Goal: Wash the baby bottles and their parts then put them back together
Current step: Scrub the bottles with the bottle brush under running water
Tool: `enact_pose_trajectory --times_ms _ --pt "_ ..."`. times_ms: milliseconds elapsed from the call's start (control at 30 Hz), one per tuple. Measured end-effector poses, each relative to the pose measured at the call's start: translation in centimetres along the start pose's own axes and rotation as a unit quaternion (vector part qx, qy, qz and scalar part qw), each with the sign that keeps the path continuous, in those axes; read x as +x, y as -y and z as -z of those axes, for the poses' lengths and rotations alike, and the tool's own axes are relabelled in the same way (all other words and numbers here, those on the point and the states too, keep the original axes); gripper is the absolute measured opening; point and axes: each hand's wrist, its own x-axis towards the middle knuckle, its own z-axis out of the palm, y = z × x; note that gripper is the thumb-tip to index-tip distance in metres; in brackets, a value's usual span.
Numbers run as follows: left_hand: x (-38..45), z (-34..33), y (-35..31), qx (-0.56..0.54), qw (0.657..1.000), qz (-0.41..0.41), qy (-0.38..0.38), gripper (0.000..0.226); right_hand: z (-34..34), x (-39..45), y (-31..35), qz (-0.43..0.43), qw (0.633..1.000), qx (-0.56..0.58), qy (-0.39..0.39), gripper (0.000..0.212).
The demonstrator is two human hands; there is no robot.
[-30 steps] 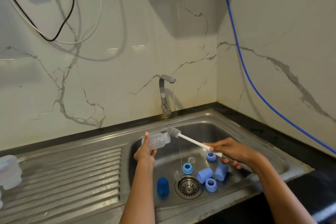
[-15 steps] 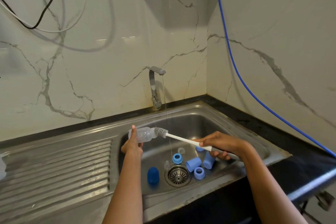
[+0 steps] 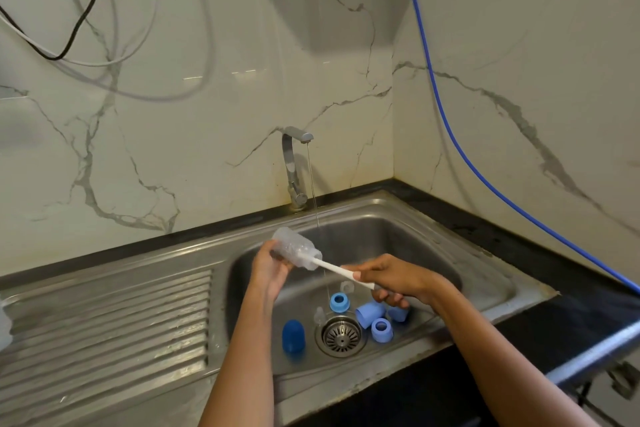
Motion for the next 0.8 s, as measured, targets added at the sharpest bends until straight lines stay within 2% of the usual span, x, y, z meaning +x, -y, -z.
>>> enact_pose_trajectory --times_ms 100,200,267,333,400,467,533,600,667,733,800 --pt "0.0 0.0 -0.4 -0.017 1.000 0.021 0.012 0.036 0.2 -0.1 0.4 -0.004 0.995 0.074 0.065 0.029" --pt "-0.2 -0.1 -0.2 -0.025 0.999 0.046 0.015 0.039 -0.5 0.1 0.2 0.001 0.995 0.050 0.085 0.030" --pt "0.1 -0.2 0.3 -0.025 0.999 0.045 0.008 0.043 -1.0 0.4 -0.1 0.029 0.999 -0.039 0.023 0.032" --pt "0.0 -0.3 0.4 -0.006 1.000 0.004 -0.002 0.032 -1.3 0.7 0.0 0.078 0.981 -0.165 -0.060 0.033" --pt "-0.3 -0.3 0.0 -0.040 0.998 -0.031 0.030 0.019 -1.9 1.0 0.3 0.121 0.957 -0.237 -0.118 0.033" --pt "-0.2 -0.2 -0.6 -0.103 0.994 -0.021 0.021 0.025 -2.5 1.0 0.6 0.126 0.968 -0.185 -0.110 0.035" --pt "0.1 -0.1 -0.7 -0.106 0.994 -0.006 0.017 0.032 -2.0 0.8 0.6 0.070 0.996 -0.039 -0.047 0.034" --pt "0.1 -0.2 -0.5 -0.090 0.996 0.002 0.020 0.032 -1.1 0.4 0.8 0.014 0.996 0.081 0.033 0.033" --pt "0.1 -0.3 -0.5 -0.091 0.996 0.020 0.007 0.036 -1.1 0.3 1.0 -0.003 0.990 0.116 0.080 0.032" --pt "0.2 -0.2 -0.2 -0.093 0.995 0.019 0.002 0.038 -1.7 0.5 1.0 0.003 0.997 0.055 0.063 0.032" --pt "0.4 0.0 0.9 -0.017 0.999 -0.008 -0.034 0.025 -2.4 0.8 1.0 0.051 0.992 -0.118 -0.017 0.033"
